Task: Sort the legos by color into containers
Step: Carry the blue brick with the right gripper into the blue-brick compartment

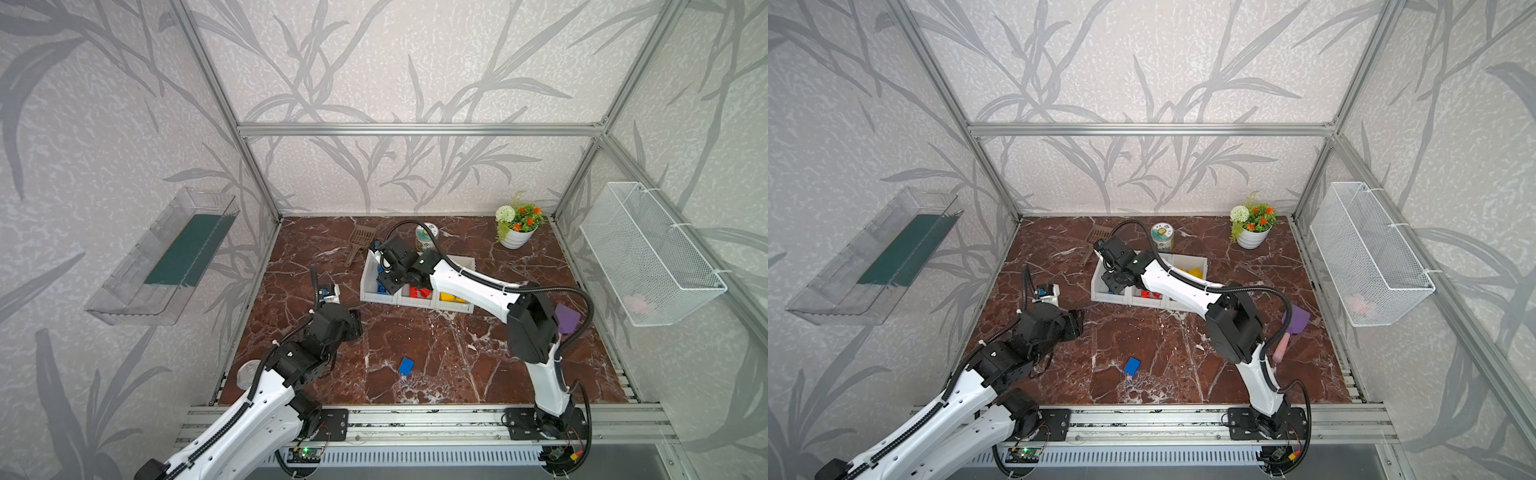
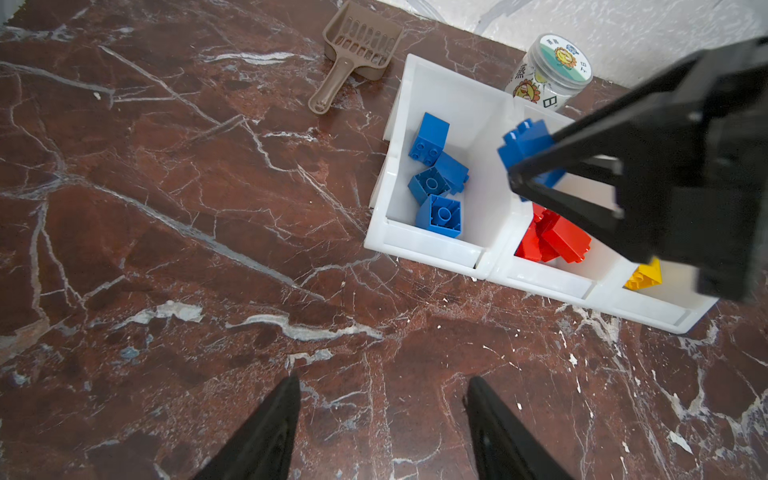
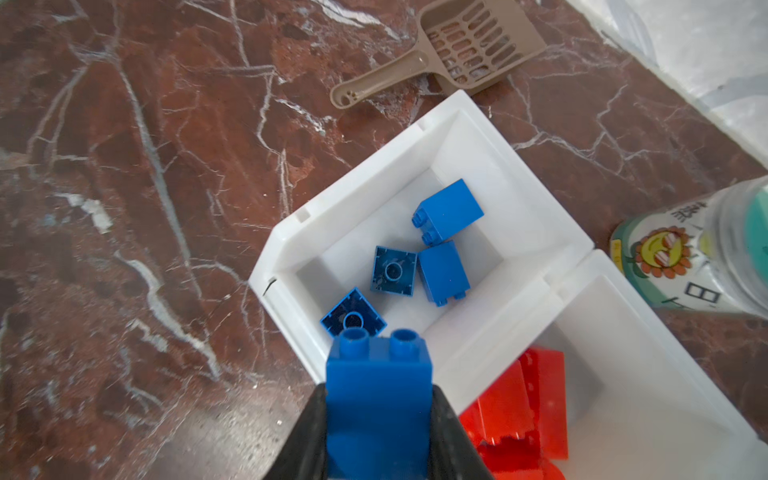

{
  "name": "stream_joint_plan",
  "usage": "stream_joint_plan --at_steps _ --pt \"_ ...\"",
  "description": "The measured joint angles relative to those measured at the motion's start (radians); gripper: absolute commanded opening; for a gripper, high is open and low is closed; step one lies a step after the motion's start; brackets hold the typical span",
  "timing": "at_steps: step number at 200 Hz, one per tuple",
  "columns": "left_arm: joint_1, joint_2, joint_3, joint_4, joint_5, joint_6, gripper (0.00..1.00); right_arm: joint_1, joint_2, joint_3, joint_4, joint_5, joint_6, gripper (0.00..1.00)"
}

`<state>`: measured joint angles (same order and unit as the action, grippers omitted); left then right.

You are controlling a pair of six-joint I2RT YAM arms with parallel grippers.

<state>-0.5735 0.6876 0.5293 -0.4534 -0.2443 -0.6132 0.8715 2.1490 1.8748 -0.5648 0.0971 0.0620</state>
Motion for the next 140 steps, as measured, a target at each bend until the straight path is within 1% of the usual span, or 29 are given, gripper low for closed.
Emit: stream_joint_plan --at_steps 12,37,47,69,109,140 --pt "0.000 -0.006 -0.004 -0.003 0.006 -0.006 0.66 -0.008 0.048 0.040 -0.016 -0.005 0.010 0.30" --pt "0.000 -0.012 -0.012 -0.006 0.015 -0.013 0.66 -0.015 0.106 0.099 -0.050 -0.017 0.031 0.51" --pt "0.000 -0.012 -0.013 -0.010 0.020 -0.013 0.66 -0.016 0.113 0.113 -0.055 -0.021 0.038 0.56" --pt "0.000 -0.012 -0.013 -0.011 0.029 -0.014 0.66 -0.016 0.112 0.134 -0.063 -0.021 0.046 0.60" --pt "0.000 -0.007 -0.013 -0.011 0.040 -0.012 0.67 -0.016 0.109 0.134 -0.065 -0.020 0.048 0.61" --pt "0.000 0.009 -0.014 -0.002 0.084 0.008 0.67 -0.016 0.060 0.072 -0.058 -0.019 0.059 0.62"
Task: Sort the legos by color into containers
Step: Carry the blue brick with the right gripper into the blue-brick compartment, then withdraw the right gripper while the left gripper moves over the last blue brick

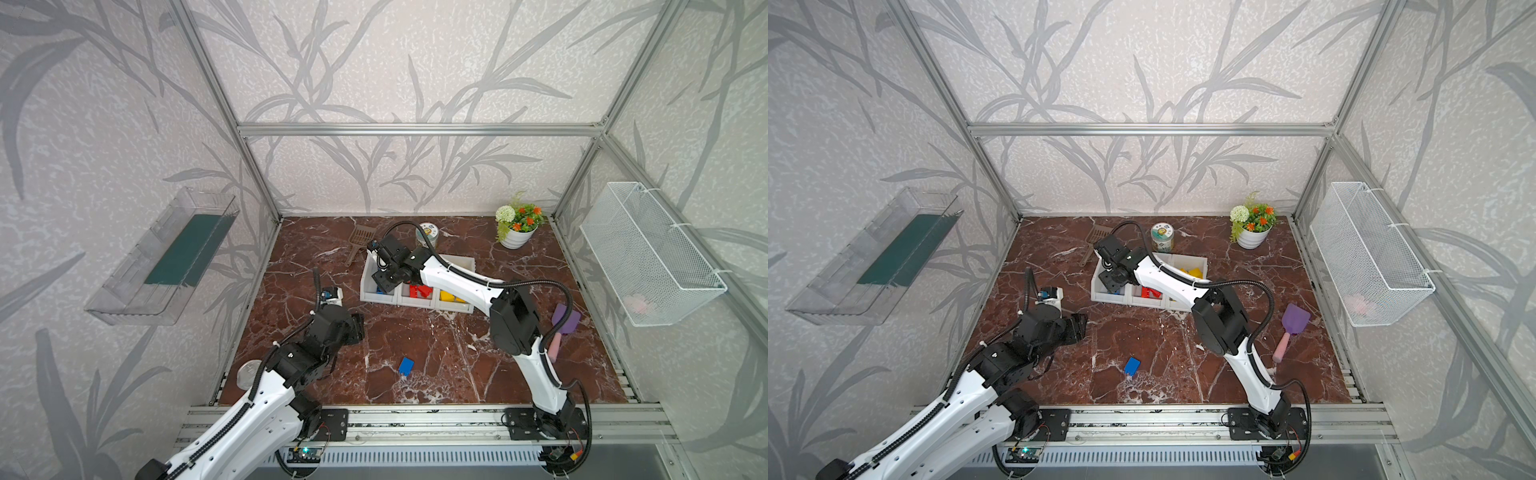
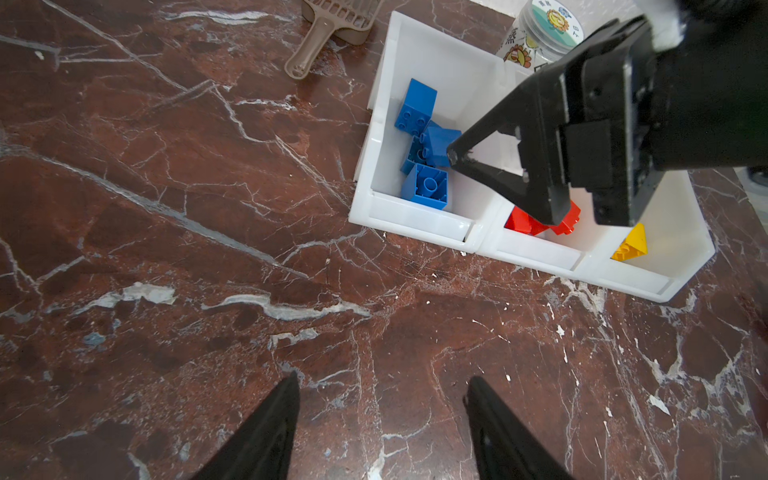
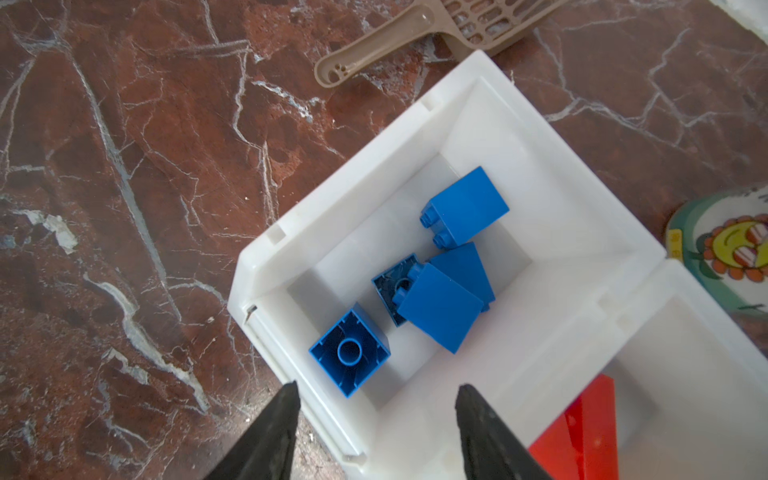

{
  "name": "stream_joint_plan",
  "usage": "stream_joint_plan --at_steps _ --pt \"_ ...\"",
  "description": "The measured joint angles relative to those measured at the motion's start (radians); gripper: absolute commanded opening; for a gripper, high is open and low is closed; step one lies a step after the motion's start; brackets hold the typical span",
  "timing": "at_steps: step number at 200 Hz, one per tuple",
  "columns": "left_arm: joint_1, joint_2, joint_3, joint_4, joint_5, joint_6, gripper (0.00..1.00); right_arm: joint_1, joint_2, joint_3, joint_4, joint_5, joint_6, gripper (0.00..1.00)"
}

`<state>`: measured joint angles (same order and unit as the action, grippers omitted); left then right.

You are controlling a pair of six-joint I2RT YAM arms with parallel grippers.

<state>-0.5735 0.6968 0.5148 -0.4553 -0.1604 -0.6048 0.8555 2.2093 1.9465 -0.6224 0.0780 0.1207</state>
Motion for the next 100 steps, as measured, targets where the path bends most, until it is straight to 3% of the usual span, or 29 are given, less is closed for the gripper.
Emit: stream_joint_plan --at_steps 47,100 --pt "-0.002 0.041 0.000 0.016 0.059 0.030 0.67 0.000 -0.225 -0.241 0.054 0.022 0.030 0.62" --pt "-0.051 0.132 0.000 0.037 0.106 0.067 0.67 -0.020 -0.642 -0.653 0.112 0.108 0.114 0.63"
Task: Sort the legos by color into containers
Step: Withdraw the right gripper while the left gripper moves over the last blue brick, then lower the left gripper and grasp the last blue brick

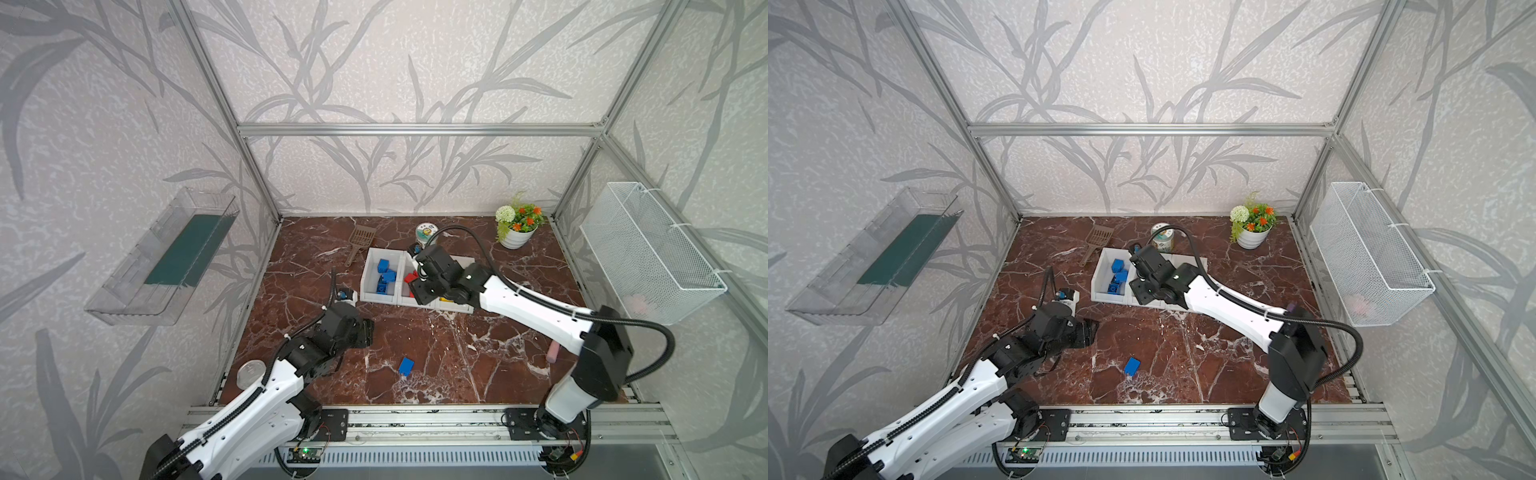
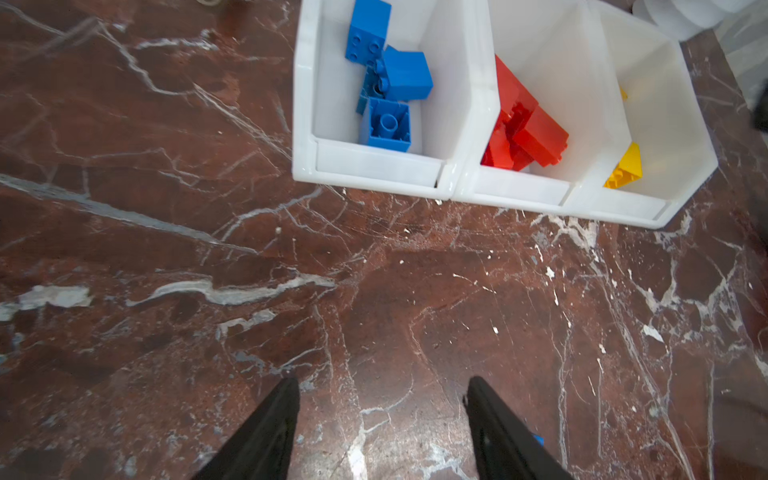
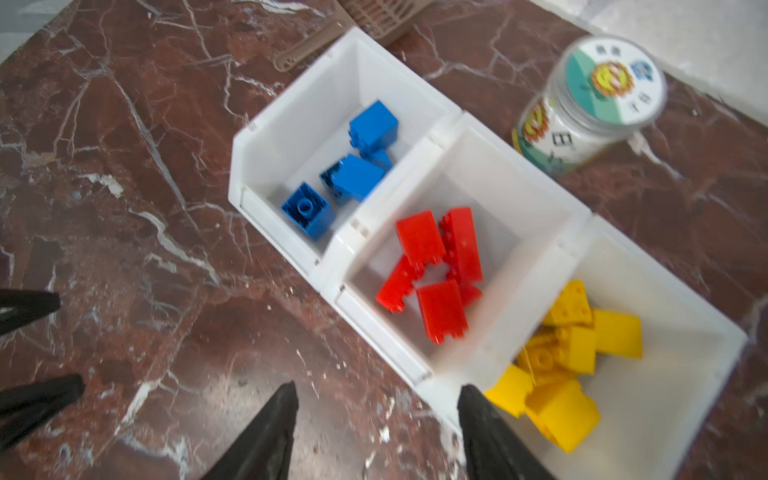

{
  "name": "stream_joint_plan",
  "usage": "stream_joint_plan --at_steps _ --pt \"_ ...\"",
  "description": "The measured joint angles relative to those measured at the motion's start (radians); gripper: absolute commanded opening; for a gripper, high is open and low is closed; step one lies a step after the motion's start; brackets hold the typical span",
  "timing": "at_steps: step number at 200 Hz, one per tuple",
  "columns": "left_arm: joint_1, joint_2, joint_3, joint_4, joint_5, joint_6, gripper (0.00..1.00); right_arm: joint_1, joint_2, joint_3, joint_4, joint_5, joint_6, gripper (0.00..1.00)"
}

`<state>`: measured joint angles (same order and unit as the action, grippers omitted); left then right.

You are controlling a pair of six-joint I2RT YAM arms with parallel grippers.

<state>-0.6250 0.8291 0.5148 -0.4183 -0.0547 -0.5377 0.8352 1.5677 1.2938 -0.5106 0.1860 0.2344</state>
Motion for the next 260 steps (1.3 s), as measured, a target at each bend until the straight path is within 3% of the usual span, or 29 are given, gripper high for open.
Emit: stream_joint_plan --at_steps 50,98,211,246,260 --pt "-0.161 0.140 0.011 0.010 0.011 0.041 0.67 -0.038 -0.350 -0.395 0.001 0.108 0.145 0.64" --pt "-0.274 0.270 0.025 0.034 0.039 0.045 0.67 -0.043 -0.539 -0.559 -0.045 0.176 0.283 0.64" --pt "-0.434 0.634 0.204 0.039 0.090 0.036 0.65 -0.043 -0.583 -0.621 -0.056 0.184 0.383 0.64" --pt "-0.442 0.673 0.226 0.025 0.087 0.028 0.59 -0.043 -0.610 -0.642 -0.061 0.184 0.402 0.65" --pt "-0.442 0.686 0.238 0.019 0.085 0.025 0.51 -0.043 -0.621 -0.647 -0.065 0.185 0.410 0.64"
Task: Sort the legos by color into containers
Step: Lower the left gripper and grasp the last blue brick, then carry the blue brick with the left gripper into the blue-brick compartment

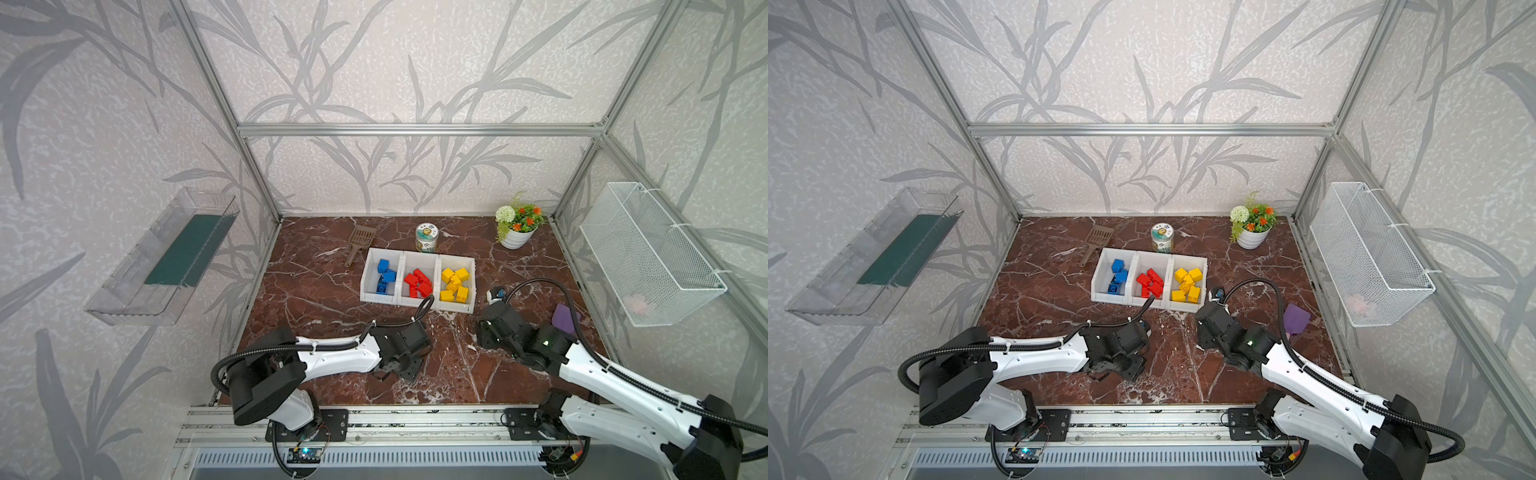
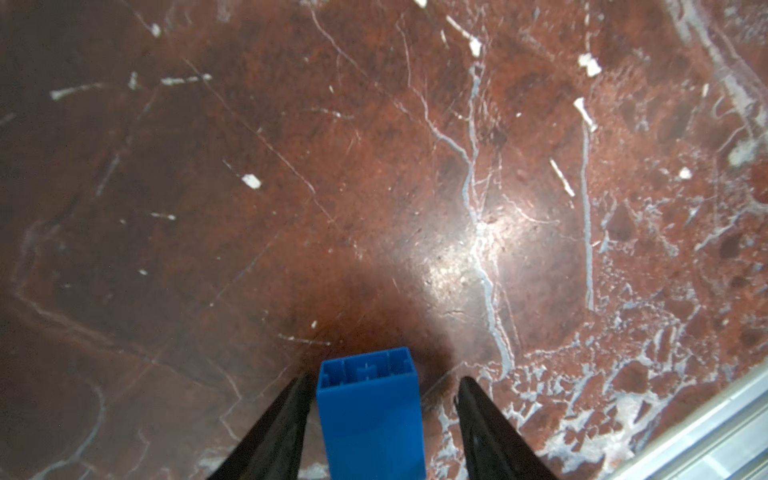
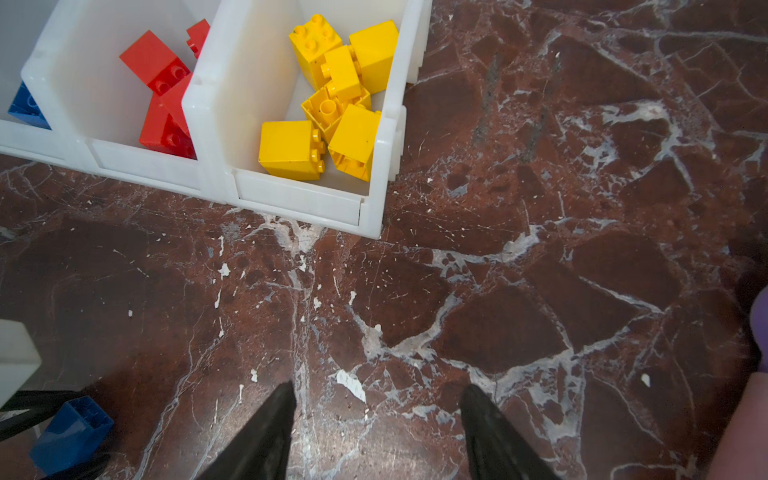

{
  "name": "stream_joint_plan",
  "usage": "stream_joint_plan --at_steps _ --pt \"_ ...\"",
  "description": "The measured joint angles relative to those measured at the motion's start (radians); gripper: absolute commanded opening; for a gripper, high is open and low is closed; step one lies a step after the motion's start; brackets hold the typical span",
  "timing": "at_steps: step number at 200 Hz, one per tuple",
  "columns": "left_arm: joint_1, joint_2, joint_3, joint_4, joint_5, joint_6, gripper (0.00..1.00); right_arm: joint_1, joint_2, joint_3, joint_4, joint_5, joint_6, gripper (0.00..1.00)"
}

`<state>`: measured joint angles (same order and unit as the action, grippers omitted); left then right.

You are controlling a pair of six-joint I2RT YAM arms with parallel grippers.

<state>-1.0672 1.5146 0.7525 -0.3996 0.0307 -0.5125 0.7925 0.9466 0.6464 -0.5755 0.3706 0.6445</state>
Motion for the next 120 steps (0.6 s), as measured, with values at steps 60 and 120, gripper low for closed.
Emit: stream_joint_plan --at_steps 60,120 --pt "-0.005 0.026 0.024 -0.006 -0.012 0.005 0.26 0.000 -0.074 -0.034 -0.031 0.017 0.036 0.64" --pt "-0.005 0.027 0.036 -0.022 -0.014 0.020 0.24 0.000 -0.125 -0.059 -0.056 0.025 0.059 0.64"
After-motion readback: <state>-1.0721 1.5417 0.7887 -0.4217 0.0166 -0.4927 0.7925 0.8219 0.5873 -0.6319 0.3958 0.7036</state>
